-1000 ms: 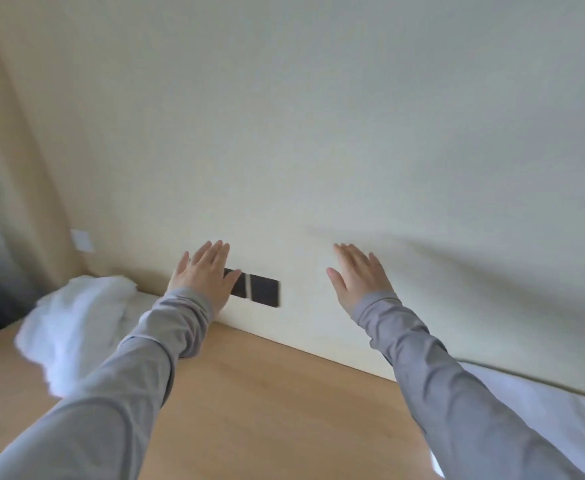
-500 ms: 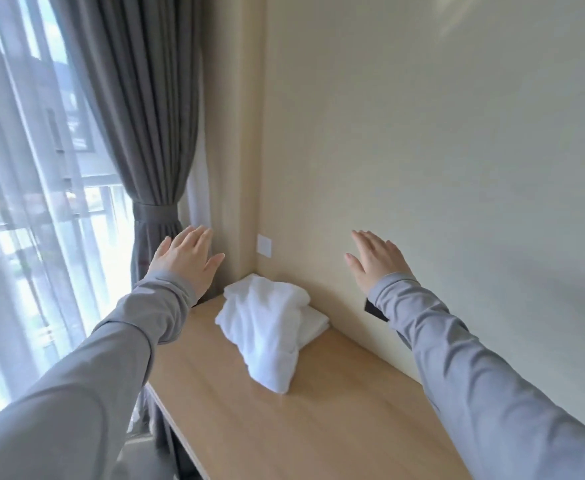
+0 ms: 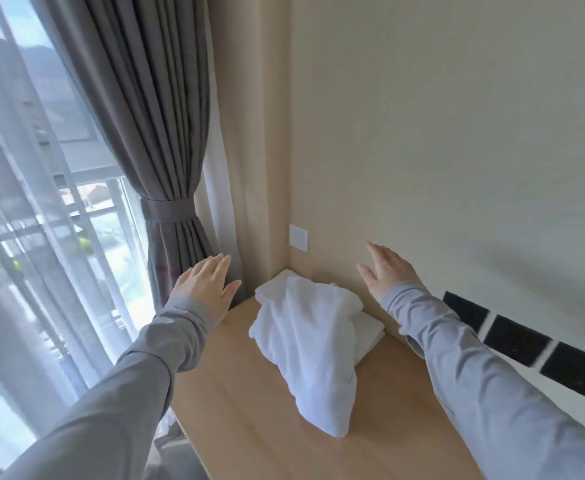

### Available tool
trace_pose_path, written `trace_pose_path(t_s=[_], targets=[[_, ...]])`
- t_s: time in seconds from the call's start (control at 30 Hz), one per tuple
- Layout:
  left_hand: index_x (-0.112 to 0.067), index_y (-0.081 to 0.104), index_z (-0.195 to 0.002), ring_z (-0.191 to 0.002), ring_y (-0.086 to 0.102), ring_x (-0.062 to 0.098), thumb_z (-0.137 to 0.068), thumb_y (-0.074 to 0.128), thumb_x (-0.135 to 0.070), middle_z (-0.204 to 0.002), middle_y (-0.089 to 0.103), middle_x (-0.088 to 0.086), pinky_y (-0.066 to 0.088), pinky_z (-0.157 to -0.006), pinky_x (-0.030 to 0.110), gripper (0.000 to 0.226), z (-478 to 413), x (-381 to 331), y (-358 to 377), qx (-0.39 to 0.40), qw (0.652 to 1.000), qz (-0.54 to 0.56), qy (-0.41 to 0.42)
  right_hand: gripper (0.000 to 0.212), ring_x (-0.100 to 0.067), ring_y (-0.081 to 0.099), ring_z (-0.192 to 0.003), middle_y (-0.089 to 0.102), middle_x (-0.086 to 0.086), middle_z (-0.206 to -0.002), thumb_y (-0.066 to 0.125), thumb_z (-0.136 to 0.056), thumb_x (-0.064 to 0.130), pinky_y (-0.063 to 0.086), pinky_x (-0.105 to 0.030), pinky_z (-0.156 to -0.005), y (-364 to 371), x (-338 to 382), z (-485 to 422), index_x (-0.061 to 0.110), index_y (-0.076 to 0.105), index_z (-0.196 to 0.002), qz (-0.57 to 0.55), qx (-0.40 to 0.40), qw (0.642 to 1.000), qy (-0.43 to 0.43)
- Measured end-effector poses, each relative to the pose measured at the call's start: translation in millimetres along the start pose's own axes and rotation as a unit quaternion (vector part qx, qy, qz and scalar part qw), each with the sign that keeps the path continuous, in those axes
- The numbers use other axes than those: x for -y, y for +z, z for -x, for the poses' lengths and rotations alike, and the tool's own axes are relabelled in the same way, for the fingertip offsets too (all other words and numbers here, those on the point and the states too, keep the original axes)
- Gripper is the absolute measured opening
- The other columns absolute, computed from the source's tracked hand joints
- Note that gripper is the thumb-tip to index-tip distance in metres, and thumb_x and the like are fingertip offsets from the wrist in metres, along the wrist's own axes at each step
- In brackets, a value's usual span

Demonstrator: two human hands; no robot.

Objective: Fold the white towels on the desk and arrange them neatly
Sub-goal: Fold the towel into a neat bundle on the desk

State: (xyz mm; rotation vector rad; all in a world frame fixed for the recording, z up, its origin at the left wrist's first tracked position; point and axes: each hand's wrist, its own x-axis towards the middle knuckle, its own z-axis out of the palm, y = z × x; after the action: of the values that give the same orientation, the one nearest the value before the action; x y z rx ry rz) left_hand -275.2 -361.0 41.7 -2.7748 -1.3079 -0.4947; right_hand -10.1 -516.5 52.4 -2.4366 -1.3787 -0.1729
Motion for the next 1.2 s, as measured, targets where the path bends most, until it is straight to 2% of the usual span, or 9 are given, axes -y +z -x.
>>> trace_pose_path(t_s=[0.2,0.33,0.53,0.67,0.83,0.97,1.03,1.13,1.2], targets=[[-0.020,0.023,-0.147,-0.139,0.026,0.015,-0.098,0.033,-0.042,-0.152,0.029,-0.004,0.030,-0.110,0.036,0.055,-35,20,63,0.073,0.995,0.064,-0.025,0.055,-0.022,0.027,-0.138,0.028,-0.005,-0.152,0.036,-0.098,0.037,0.024,-0.033,-0.109,58,-27,-17,0.016,0.021,-0.147,-0.055,0.061,0.994,0.074],[-0.019,0.024,-0.147,-0.138,0.028,0.017,-0.098,0.035,-0.039,-0.152,0.029,-0.003,0.032,-0.108,0.038,0.054,-56,33,120,0.144,0.979,0.132,-0.060,0.059,-0.026,0.034,-0.134,0.031,-0.008,-0.149,0.038,-0.096,0.041,0.031,-0.039,-0.109,101,-41,-21,0.019,0.019,-0.147,-0.116,0.114,0.975,0.148],[-0.015,0.024,-0.147,-0.137,0.030,0.025,-0.096,0.040,-0.039,-0.152,0.029,0.007,0.028,-0.111,0.039,0.058,-96,52,214,0.262,0.929,0.237,-0.114,0.076,-0.019,0.029,-0.138,0.027,-0.004,-0.152,0.044,-0.088,0.056,0.026,-0.033,-0.112,169,-35,-3,0.017,0.017,-0.147,-0.198,0.166,0.931,0.258],[-0.008,0.028,-0.145,-0.139,0.025,0.030,-0.095,0.042,-0.043,-0.151,0.029,0.014,0.021,-0.114,0.042,0.062,-136,58,273,0.353,0.889,0.261,-0.129,0.091,-0.019,0.029,-0.137,0.024,0.000,-0.152,0.059,-0.078,0.059,0.027,-0.032,-0.111,213,-10,-1,0.018,0.016,-0.148,-0.267,0.145,0.882,0.359],[-0.008,0.046,-0.126,-0.108,0.053,0.035,-0.081,0.060,-0.054,-0.122,0.056,0.016,0.041,-0.099,0.047,0.066,-167,52,312,0.407,0.829,0.331,-0.192,0.112,-0.018,0.026,-0.135,0.019,0.004,-0.149,0.075,-0.062,0.057,0.027,-0.033,-0.109,245,10,-13,0.022,0.011,-0.147,-0.280,0.101,0.862,0.410],[-0.007,0.048,-0.123,-0.095,0.057,0.034,-0.073,0.069,-0.053,-0.107,0.060,0.013,0.048,-0.089,0.044,0.071,-167,42,328,0.423,0.812,0.351,-0.197,0.096,-0.015,0.039,-0.122,0.038,0.002,-0.137,0.077,-0.062,0.048,0.035,-0.031,-0.102,257,16,-16,0.024,0.028,-0.141,-0.266,0.055,0.857,0.439],[-0.002,0.053,-0.115,-0.086,0.058,0.033,-0.070,0.074,-0.049,-0.095,0.062,0.014,0.050,-0.083,0.043,0.068,-166,38,328,0.437,0.786,0.382,-0.212,0.084,-0.014,0.046,-0.116,0.047,0.004,-0.128,0.077,-0.064,0.044,0.040,-0.031,-0.098,256,18,-16,0.024,0.037,-0.135,-0.256,0.032,0.859,0.443],[0.002,0.060,-0.101,-0.080,0.061,0.034,-0.068,0.080,-0.034,-0.087,0.065,0.016,0.052,-0.073,0.043,0.053,-169,36,316,0.430,0.731,0.470,-0.245,0.059,-0.013,0.056,-0.102,0.059,0.009,-0.109,0.076,-0.065,0.038,0.046,-0.021,-0.080,240,20,-15,0.026,0.052,-0.117,-0.274,-0.025,0.857,0.437],[0.000,0.063,-0.094,-0.077,0.062,0.032,-0.069,0.080,-0.031,-0.084,0.066,0.015,0.049,-0.067,0.037,0.044,-171,33,298,0.408,0.716,0.510,-0.246,0.048,-0.009,0.059,-0.091,0.062,0.013,-0.097,0.072,-0.059,0.039,0.043,-0.014,-0.068,219,22,-12,0.033,0.054,-0.104,-0.288,-0.067,0.852,0.432]])
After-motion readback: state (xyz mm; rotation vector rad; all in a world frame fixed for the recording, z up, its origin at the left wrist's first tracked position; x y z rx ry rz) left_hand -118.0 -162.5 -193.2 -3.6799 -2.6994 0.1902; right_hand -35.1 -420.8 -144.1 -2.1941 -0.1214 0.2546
